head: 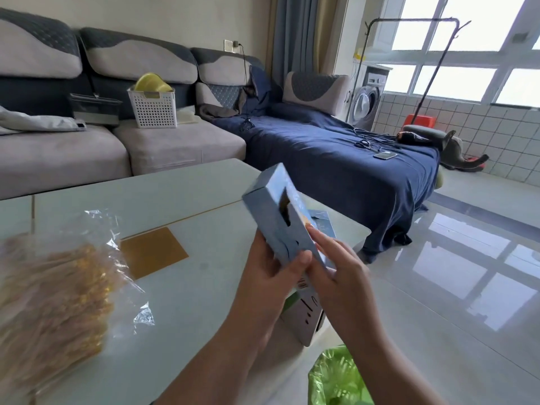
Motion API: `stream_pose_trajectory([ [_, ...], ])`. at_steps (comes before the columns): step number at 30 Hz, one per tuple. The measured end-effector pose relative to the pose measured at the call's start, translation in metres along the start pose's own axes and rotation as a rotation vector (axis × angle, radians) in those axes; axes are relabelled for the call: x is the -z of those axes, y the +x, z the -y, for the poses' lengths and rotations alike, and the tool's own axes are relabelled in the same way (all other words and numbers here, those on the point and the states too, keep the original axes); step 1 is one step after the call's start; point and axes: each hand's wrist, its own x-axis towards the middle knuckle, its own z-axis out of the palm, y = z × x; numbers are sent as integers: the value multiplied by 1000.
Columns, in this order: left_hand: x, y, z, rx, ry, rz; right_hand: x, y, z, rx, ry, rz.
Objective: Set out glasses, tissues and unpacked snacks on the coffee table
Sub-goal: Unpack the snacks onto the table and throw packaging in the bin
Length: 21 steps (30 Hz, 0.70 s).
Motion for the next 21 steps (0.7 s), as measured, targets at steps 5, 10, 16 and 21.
stream_pose_trajectory([
  [5, 4, -1, 3, -83, 174, -99, -13, -4, 4, -5, -6, 14],
  [10, 16, 0, 5, -9, 156, -182, -13, -2, 5, 16, 8, -10],
  [16, 24, 2, 1, 86, 183, -250, 5, 9, 11, 4, 87, -125],
  [21, 28, 3, -1, 189, 169, -246, 23, 17, 7, 29, -67, -267],
])
